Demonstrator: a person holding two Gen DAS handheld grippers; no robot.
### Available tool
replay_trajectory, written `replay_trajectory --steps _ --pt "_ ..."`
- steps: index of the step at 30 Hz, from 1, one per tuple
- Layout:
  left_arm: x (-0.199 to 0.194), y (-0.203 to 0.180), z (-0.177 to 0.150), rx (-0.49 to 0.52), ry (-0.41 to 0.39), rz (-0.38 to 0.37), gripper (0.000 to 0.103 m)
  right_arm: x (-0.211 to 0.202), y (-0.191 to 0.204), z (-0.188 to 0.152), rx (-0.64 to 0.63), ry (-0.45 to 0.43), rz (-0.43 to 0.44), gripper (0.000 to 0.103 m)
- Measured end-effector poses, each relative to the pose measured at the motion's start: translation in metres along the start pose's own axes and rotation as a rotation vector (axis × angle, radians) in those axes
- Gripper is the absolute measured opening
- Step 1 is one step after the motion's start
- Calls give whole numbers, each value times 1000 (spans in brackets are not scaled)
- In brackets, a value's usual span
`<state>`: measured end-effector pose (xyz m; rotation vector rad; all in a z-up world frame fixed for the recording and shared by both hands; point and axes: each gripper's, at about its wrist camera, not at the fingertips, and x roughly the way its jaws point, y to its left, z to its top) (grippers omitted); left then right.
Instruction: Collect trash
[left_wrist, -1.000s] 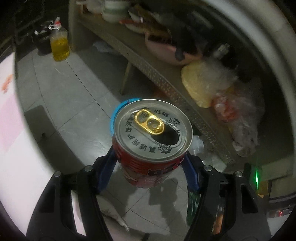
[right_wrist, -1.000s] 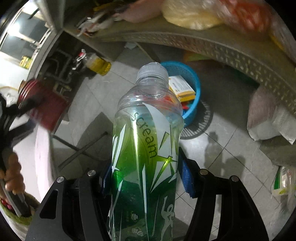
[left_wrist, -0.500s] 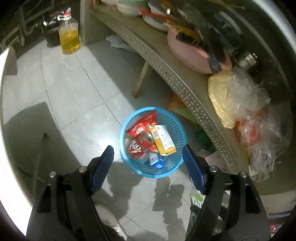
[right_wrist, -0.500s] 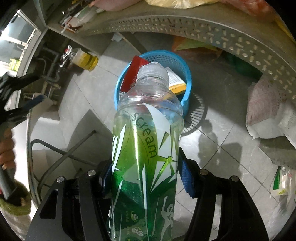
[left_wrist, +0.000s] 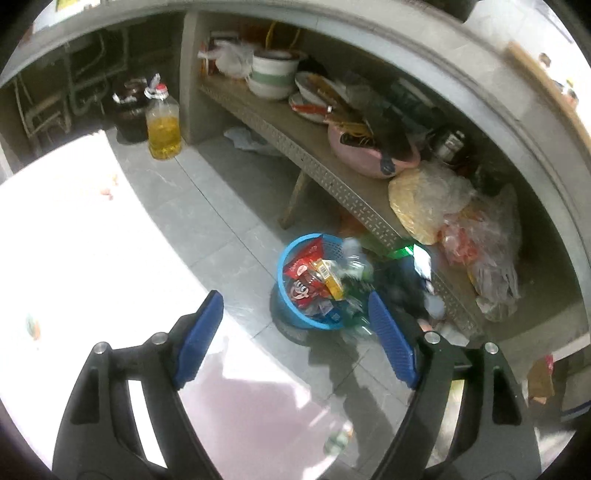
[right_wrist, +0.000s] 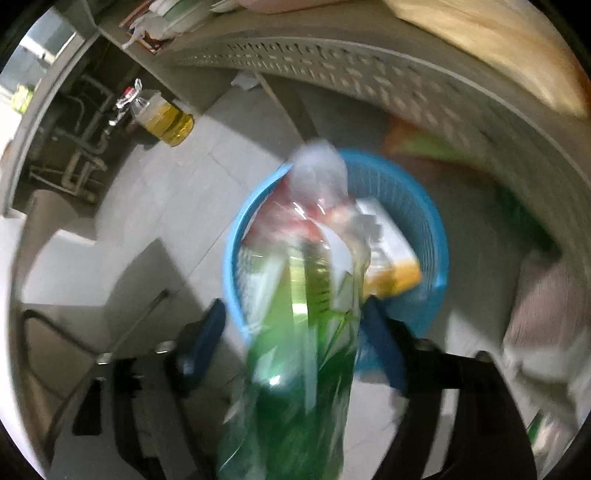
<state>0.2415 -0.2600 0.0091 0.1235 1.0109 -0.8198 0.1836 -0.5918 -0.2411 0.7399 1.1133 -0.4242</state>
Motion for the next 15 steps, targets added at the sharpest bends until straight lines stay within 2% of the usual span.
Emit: replay_trajectory --steps 4,9,12,15 --pt "-34 9 -25 -4 -56 17 78 11 -4 12 -9 6 -42 78" --pt "-65 17 -56 -14 -136 39 79 -20 -17 -9 -16 -60 -55 78" --pt "-74 19 -71 -25 -153 41 79 -50 -20 -27 -40 -126 -92 78" --pt "-82 15 -83 -15 -184 42 79 -81 -22 -44 -49 -185 -94 78"
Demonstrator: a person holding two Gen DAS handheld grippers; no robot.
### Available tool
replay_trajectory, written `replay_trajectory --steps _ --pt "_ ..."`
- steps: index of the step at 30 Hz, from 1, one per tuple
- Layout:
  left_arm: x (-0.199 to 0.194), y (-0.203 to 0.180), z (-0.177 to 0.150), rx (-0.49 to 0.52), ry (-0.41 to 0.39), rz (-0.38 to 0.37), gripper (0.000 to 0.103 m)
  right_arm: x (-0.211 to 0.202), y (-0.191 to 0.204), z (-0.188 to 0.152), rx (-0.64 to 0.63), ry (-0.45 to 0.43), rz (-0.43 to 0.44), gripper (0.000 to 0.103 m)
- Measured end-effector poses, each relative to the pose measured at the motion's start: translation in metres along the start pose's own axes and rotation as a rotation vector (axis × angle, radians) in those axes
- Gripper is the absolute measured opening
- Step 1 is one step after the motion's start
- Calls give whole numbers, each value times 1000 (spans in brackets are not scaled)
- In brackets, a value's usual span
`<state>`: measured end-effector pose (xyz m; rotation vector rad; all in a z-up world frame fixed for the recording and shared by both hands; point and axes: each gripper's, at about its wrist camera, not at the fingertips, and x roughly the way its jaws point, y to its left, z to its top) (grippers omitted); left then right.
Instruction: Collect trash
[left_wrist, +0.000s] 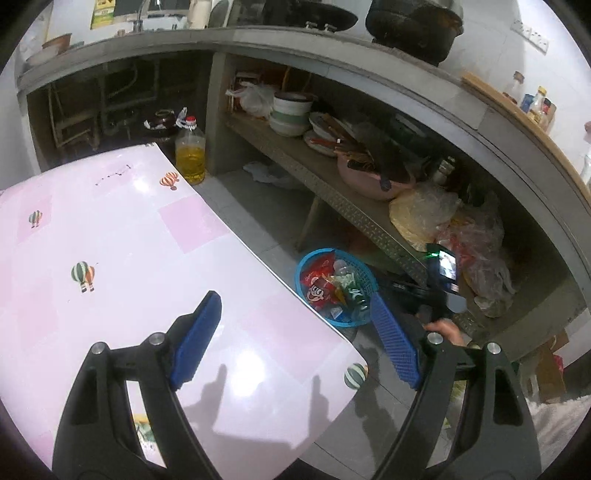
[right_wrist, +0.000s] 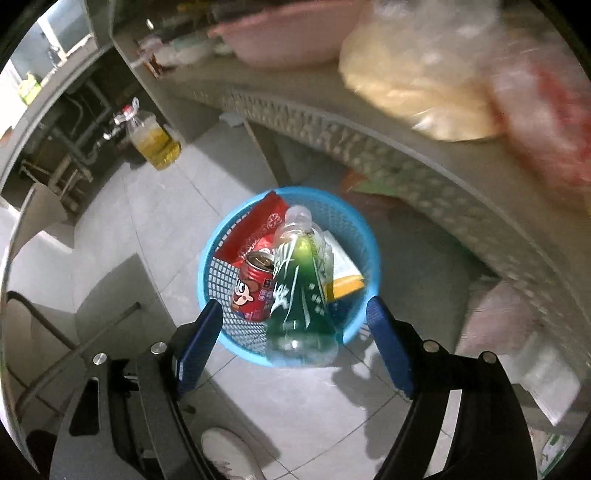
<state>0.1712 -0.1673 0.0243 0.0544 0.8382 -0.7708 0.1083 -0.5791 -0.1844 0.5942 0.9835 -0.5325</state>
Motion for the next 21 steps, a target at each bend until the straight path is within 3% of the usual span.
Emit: replay_trajectory --steps 7,13,21 --pt "-27 -12 -30 34 -71 -6 83 -75 2 -32 -33 -93 22 78" --pt "-39 -19 -57 15 -82 -18 85 -133 12 -62 -73 -158 22 78" --pt "-53 -22 -95 -32 -112 66 92 -204 55 -119 -182 -175 90 86"
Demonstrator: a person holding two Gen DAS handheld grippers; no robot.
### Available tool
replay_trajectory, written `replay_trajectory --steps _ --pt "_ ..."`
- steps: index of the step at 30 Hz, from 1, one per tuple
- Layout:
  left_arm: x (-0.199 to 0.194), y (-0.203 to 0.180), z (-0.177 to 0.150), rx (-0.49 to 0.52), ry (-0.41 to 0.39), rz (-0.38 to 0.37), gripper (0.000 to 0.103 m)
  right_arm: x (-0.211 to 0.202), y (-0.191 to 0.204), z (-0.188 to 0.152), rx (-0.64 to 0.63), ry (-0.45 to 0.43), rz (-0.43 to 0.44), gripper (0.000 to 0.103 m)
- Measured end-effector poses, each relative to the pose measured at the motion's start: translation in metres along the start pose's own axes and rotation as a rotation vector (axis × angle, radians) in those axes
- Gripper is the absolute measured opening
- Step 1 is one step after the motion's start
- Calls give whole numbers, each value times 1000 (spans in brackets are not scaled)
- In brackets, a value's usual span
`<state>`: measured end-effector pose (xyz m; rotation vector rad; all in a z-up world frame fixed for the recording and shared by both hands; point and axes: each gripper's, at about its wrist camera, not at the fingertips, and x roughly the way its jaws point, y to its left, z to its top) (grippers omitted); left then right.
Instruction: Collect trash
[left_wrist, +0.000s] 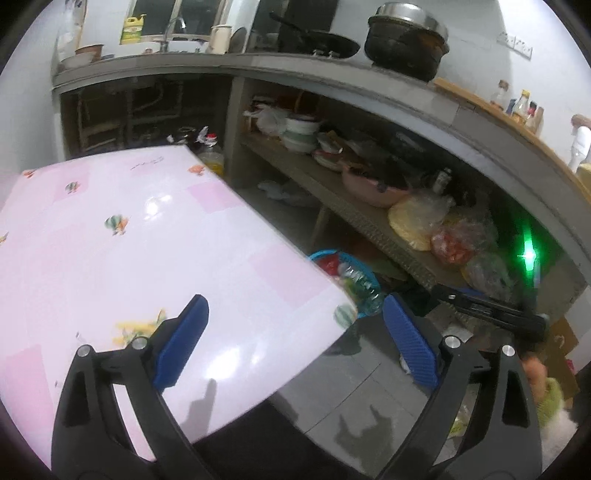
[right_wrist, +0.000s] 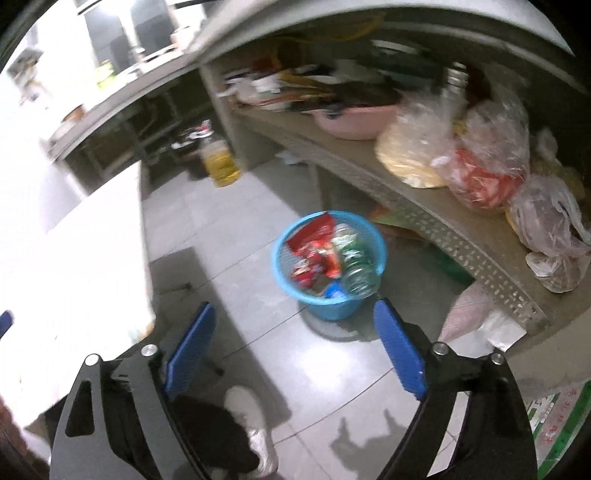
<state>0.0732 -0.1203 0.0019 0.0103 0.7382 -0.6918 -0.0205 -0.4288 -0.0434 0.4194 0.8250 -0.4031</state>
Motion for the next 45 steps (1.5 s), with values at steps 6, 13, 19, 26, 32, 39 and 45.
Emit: replay_trajectory --steps 6,13,19,26,32,39,45 --pt "-10 0 -23 14 21 126 92 -37 58 -37 -146 -8 27 94" --pt "-21 -7 -39 13 30 292 94 -75 106 -60 -285 -112 -34 96" --pt "-28 -6 -41 17 59 454 94 -95 131 -71 -383 -211 -108 96" --pt "-35 11 -46 -36 87 552 94 -90 135 -73 -398 -164 -175 96" --pt "-39 14 -45 -54 86 604 94 -80 114 -65 -354 -138 -195 96" --pt "-36 11 -46 -30 97 620 94 -79 107 -59 -323 -136 -196 96" --pt "-34 11 -46 -28 109 629 94 -76 106 -60 -312 -128 -190 96"
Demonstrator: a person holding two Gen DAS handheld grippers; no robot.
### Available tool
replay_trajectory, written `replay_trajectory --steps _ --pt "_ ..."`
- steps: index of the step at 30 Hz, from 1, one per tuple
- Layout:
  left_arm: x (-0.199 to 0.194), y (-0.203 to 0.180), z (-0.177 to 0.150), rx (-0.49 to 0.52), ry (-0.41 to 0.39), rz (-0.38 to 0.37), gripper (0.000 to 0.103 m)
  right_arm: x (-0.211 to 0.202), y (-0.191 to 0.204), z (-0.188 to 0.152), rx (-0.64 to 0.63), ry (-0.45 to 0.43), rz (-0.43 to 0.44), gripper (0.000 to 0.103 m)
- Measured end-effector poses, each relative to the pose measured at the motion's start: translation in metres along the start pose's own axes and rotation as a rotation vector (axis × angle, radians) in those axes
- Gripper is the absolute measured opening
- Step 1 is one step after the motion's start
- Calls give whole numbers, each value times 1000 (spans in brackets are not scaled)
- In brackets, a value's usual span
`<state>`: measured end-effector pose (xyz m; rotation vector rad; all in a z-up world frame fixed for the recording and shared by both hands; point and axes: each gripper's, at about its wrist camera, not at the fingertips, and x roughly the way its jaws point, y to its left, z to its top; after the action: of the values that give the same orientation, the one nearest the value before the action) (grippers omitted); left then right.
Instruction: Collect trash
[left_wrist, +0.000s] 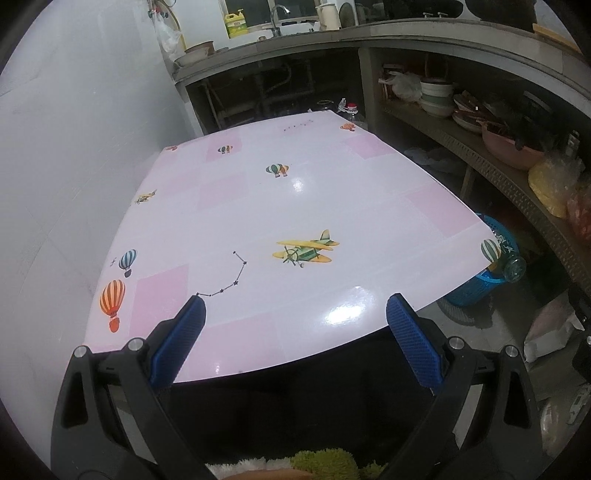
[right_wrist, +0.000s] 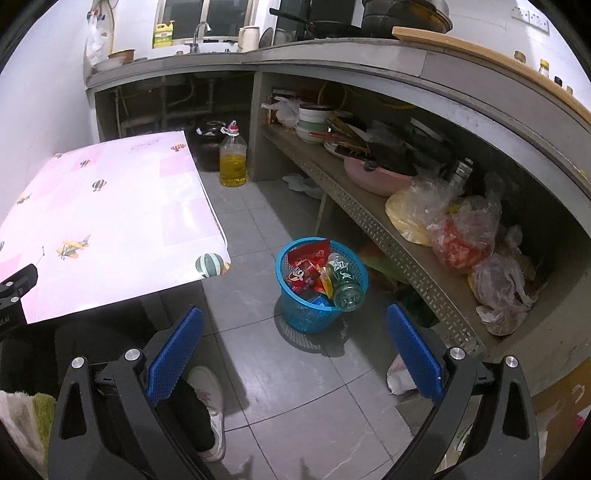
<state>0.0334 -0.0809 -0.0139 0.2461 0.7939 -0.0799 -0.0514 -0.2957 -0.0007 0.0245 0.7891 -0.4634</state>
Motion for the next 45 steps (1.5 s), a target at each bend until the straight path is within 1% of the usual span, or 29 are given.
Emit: replay_trajectory --steps 14,45 --pt "2 1 0 6 7 8 94 3 1 0 -2 2 1 96" --pt "3 2 -2 6 19 -7 94 2 -1 9 -20 -12 -8 96"
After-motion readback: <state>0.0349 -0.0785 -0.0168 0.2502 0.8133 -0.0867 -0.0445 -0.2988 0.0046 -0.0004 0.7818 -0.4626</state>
